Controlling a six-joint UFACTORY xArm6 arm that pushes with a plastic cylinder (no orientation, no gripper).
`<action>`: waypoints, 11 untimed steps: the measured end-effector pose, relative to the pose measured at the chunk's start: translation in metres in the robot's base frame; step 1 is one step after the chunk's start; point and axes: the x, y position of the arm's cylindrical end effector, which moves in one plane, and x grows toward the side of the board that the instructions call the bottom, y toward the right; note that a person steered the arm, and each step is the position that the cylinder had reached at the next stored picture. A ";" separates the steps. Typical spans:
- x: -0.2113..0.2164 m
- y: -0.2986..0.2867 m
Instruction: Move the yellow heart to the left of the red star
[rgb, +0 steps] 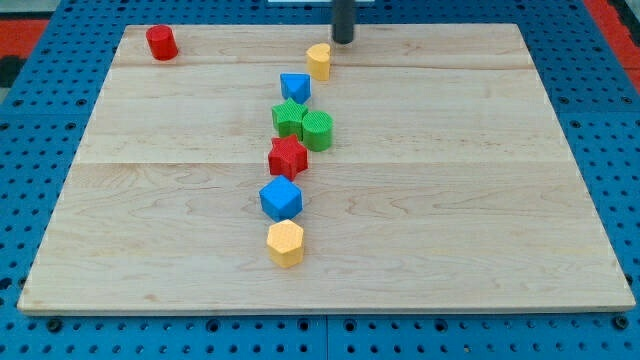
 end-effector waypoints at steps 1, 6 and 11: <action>0.031 -0.007; 0.181 -0.222; 0.204 -0.210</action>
